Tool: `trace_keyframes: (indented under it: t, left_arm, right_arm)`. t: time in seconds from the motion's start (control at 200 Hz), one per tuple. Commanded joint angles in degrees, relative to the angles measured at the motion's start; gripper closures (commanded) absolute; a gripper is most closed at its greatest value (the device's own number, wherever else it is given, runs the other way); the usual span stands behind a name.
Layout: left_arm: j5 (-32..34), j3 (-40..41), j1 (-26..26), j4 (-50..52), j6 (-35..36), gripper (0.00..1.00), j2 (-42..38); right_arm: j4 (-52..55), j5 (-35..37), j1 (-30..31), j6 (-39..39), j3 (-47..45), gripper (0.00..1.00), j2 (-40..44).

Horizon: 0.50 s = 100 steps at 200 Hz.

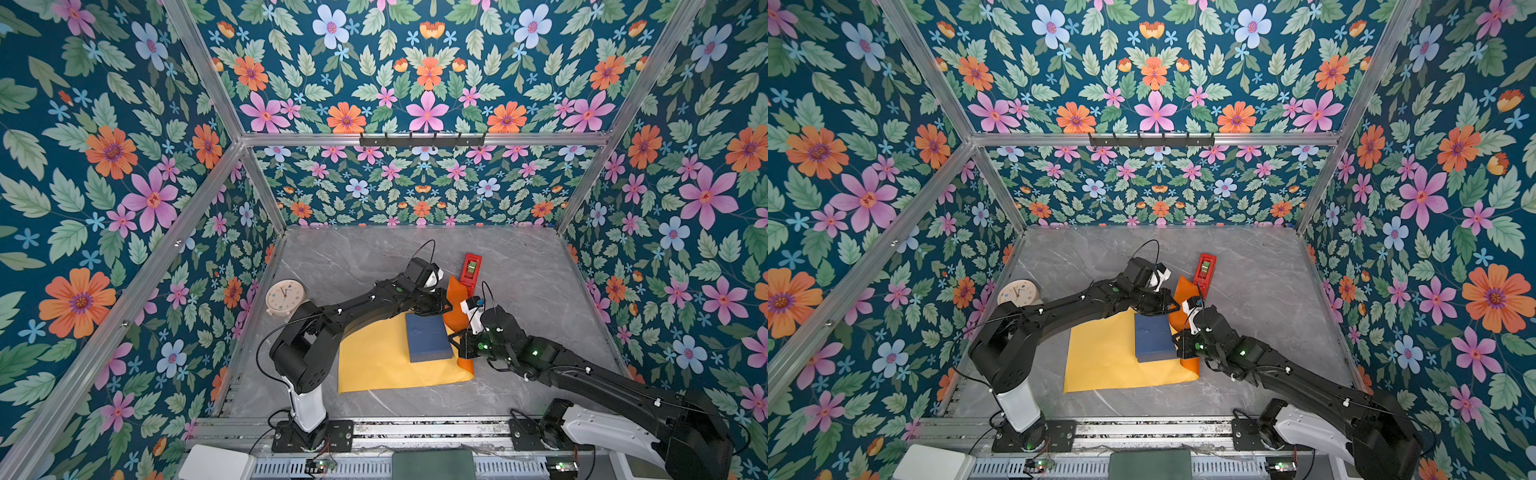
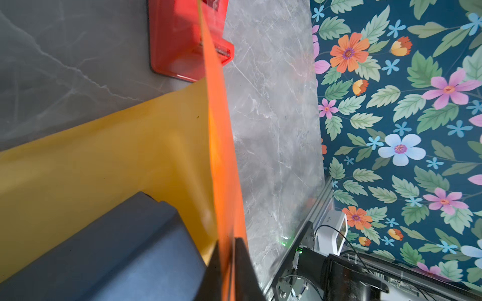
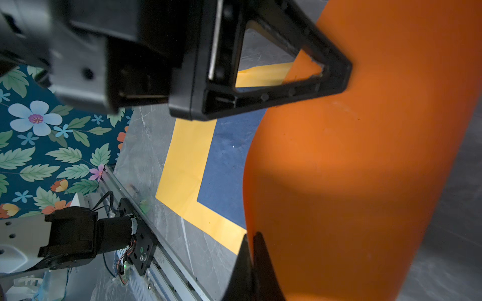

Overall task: Wrap a gift box in wrapping paper
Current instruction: First fold the wrapping paper around the gift box.

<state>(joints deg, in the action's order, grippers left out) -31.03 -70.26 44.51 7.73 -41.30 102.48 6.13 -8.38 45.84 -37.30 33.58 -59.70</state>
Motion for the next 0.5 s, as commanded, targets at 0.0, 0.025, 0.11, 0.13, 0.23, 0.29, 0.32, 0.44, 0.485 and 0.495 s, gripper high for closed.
trace_keyframes:
  t: [0.0, 0.025, 0.11, 0.13, 0.23, 0.29, 0.32, 0.44, 0.485, 0.495]
  left_arm:
    - [2.03, 0.86, -0.31, 0.43, 1.64, 1.00, -1.27]
    - [2.10, 1.32, -0.46, 0.24, 1.68, 1.00, -1.58]
    - [1.50, 3.68, -1.11, -1.49, 1.43, 1.00, -3.03]
    - [1.35, 4.34, -1.25, -2.27, 1.25, 1.00, -3.49]
    - [1.02, 8.39, -1.89, -6.74, 0.53, 1.00, -6.13]
    - [1.05, 10.36, -2.14, -8.89, 0.26, 1.00, -7.60]
    - [1.21, 11.29, -2.31, -9.56, 0.00, 1.00, -8.17]
    - [1.03, 14.35, -2.93, -11.88, -0.72, 1.00, -9.75]
    - [0.99, 15.07, -3.11, -11.95, -0.86, 1.00, -10.29]
    - [0.97, 15.24, -3.16, -11.95, -0.88, 1.00, -10.39]
  right_arm:
    - [-0.15, 0.72, 0.01, 0.59, 0.15, 0.98, 0.66]
    - [0.36, 0.80, -0.01, 0.59, 0.31, 0.92, 0.95]
    - [3.37, 0.86, 0.00, 0.88, 1.42, 0.64, 2.64]
    - [4.20, 0.83, -0.02, 1.01, 1.74, 0.59, 3.20]
    - [8.14, -0.53, -0.10, 3.08, 3.84, 0.40, 5.57]
    - [10.18, -1.53, -0.46, 4.19, 5.41, 0.34, 6.16]
    - [10.89, -2.26, -0.97, 4.48, 6.13, 0.31, 6.18]
    - [10.97, -7.10, -5.21, 3.10, 7.63, 0.24, 5.66]
    - [10.85, -8.26, -7.36, 1.90, 7.80, 0.22, 5.27]
    - [10.82, -8.57, -7.86, 1.64, 7.88, 0.22, 5.14]
